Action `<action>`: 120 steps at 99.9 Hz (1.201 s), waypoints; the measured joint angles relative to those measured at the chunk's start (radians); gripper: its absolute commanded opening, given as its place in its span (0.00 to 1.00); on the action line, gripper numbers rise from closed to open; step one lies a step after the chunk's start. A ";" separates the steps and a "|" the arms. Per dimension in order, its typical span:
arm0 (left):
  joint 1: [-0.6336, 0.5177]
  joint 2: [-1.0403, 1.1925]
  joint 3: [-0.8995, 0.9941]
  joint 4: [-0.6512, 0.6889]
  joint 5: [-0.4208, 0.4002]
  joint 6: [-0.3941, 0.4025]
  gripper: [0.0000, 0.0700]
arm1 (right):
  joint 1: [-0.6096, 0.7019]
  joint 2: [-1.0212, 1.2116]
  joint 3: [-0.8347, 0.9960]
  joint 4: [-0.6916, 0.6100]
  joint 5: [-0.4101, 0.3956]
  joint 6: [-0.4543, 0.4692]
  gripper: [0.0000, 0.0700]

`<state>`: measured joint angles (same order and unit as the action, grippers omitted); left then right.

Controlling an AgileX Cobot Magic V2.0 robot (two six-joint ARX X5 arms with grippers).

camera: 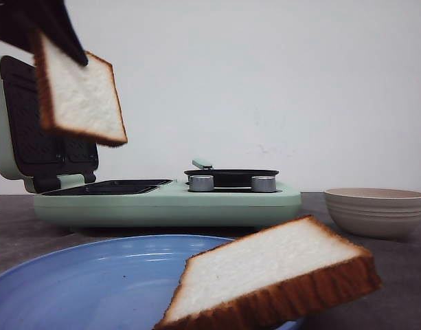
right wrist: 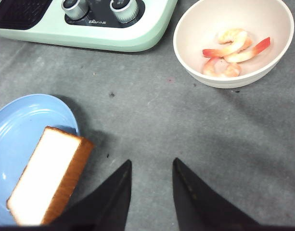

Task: Make breakfast with bread and shrimp
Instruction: 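Lift the grasped bread slice with the left gripper toward the grill, then lower the bread onto the far grill plate and open the left gripper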

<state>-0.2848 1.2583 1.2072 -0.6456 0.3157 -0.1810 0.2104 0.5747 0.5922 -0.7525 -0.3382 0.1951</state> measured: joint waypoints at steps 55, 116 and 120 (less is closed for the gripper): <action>-0.091 0.462 0.405 0.108 -0.456 0.247 0.01 | 0.000 0.000 0.000 0.000 -0.002 -0.008 0.23; -0.093 0.634 0.445 0.281 -0.706 0.519 0.00 | 0.000 0.000 0.000 0.001 -0.009 -0.012 0.23; -0.093 0.644 0.445 0.284 -0.707 0.531 0.01 | 0.000 0.000 0.000 0.001 -0.009 -0.012 0.23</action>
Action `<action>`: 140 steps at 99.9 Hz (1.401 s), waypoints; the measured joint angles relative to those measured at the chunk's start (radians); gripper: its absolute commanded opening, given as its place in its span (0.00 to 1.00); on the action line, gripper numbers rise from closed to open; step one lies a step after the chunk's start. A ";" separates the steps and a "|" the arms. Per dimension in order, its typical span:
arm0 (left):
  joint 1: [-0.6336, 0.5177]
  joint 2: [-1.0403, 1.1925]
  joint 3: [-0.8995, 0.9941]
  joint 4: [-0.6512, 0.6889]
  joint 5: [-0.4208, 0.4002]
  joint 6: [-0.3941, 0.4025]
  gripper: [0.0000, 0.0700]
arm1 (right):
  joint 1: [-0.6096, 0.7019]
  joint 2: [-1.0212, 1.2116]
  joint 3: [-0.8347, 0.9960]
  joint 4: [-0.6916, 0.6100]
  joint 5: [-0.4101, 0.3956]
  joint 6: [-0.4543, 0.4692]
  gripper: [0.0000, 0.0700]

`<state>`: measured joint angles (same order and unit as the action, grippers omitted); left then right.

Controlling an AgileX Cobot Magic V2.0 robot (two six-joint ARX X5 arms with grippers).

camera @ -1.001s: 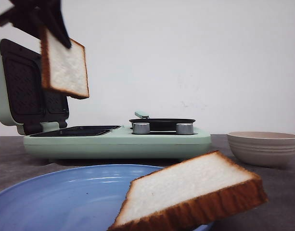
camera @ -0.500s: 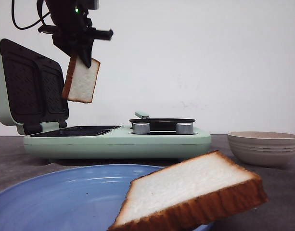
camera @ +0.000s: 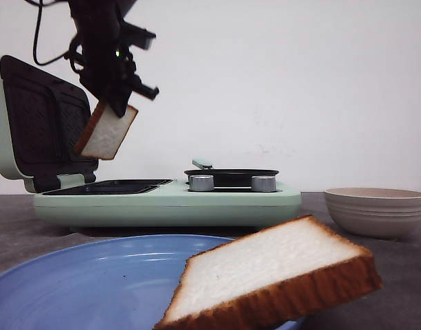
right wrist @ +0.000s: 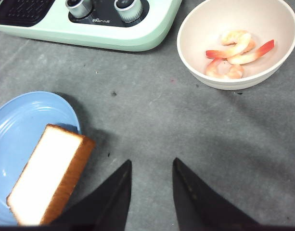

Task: Make breakfast with bread and shrimp
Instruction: 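Lower the bread onto the far grill plate and open the left gripper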

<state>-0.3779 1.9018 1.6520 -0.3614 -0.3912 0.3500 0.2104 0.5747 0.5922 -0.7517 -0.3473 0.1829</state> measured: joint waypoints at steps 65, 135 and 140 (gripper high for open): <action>-0.018 0.100 0.000 0.067 -0.058 0.061 0.01 | 0.000 0.000 0.000 0.000 0.000 0.000 0.23; -0.028 0.113 0.000 0.095 -0.013 0.081 0.00 | 0.000 0.000 0.000 0.000 0.000 -0.001 0.23; -0.028 0.113 0.000 0.088 0.010 0.081 0.00 | 0.000 0.000 0.000 0.000 0.000 -0.001 0.23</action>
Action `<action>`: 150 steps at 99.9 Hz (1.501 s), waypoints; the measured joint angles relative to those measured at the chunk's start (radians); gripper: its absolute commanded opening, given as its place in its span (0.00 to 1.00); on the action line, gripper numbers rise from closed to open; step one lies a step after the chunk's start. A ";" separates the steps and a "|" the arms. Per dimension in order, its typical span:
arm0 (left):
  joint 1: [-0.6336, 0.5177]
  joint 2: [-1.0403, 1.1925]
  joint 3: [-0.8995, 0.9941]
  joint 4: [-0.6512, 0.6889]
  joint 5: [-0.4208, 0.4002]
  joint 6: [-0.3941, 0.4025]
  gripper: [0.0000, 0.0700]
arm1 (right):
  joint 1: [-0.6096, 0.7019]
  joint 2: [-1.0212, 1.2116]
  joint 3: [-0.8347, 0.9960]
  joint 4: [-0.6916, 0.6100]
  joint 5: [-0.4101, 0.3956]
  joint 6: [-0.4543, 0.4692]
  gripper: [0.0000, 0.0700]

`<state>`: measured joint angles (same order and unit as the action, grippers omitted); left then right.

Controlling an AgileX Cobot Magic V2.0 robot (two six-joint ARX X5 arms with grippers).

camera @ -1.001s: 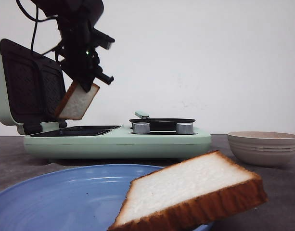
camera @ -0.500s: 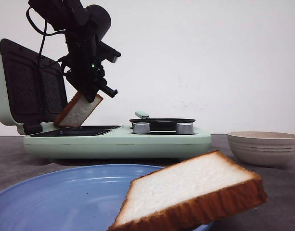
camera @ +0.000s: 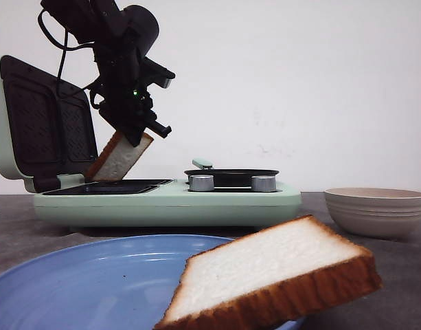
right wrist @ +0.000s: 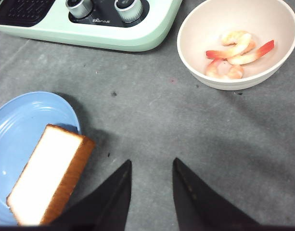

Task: Make breakfast with bread and shrimp
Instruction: 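Lower the bread onto the far grill plate and open the left gripper, then raise the left gripper away from the grill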

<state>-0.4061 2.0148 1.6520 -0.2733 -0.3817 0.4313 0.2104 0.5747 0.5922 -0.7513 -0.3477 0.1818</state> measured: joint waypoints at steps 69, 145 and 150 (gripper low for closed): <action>0.000 0.000 0.000 -0.056 0.069 -0.008 0.55 | 0.000 0.000 0.000 0.000 0.000 -0.002 0.23; 0.007 0.005 0.050 -0.045 0.328 -0.214 0.73 | 0.000 0.000 0.000 0.000 0.000 -0.002 0.23; 0.007 0.006 0.082 -0.062 0.356 -0.231 0.73 | 0.000 0.000 0.000 0.000 0.000 -0.002 0.23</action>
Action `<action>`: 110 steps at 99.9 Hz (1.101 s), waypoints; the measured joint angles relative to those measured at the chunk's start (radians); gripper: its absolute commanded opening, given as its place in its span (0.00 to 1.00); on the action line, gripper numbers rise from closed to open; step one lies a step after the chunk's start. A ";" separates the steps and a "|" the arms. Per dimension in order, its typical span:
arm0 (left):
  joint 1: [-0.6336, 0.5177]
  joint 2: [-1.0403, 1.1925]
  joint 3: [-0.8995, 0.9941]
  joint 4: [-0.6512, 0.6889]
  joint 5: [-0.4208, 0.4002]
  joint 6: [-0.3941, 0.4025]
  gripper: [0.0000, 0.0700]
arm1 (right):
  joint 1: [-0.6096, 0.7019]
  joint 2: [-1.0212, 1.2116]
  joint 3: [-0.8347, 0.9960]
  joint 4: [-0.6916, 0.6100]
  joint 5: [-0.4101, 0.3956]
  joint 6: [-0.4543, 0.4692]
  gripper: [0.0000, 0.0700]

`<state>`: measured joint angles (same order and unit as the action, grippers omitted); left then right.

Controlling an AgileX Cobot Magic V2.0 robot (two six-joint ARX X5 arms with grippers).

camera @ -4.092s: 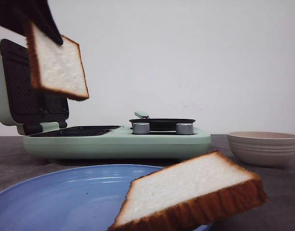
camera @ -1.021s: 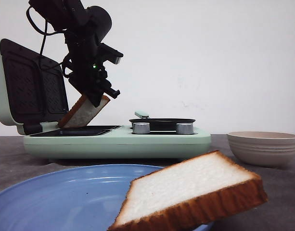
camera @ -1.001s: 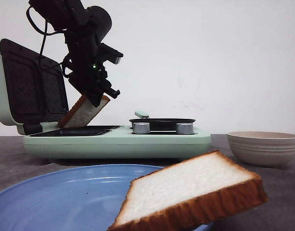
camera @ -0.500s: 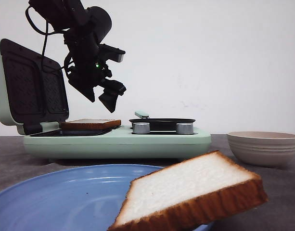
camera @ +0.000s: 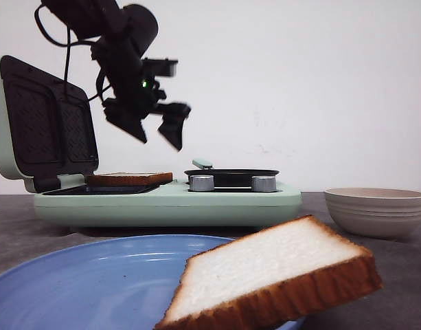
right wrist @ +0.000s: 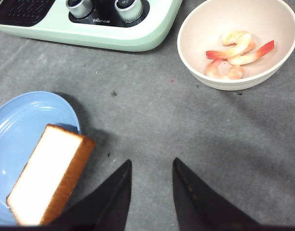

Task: Make breakfast with bread and shrimp
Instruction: 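Raise the left gripper away from the grill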

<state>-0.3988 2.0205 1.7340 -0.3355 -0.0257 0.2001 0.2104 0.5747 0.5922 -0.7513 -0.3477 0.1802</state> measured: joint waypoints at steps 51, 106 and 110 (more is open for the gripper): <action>0.037 -0.116 0.225 -0.224 0.420 -0.081 0.01 | 0.000 0.000 0.000 0.000 0.000 0.000 0.23; 0.076 -0.475 0.225 -0.417 0.548 -0.068 0.01 | 0.000 0.000 0.000 0.000 0.000 0.000 0.23; 0.081 -0.493 0.225 -0.439 0.549 -0.060 0.01 | 0.000 0.000 0.000 0.000 0.000 0.000 0.23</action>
<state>-0.3180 1.5272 1.9591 -0.7750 0.5228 0.1398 0.2104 0.5747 0.5922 -0.7513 -0.3473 0.1802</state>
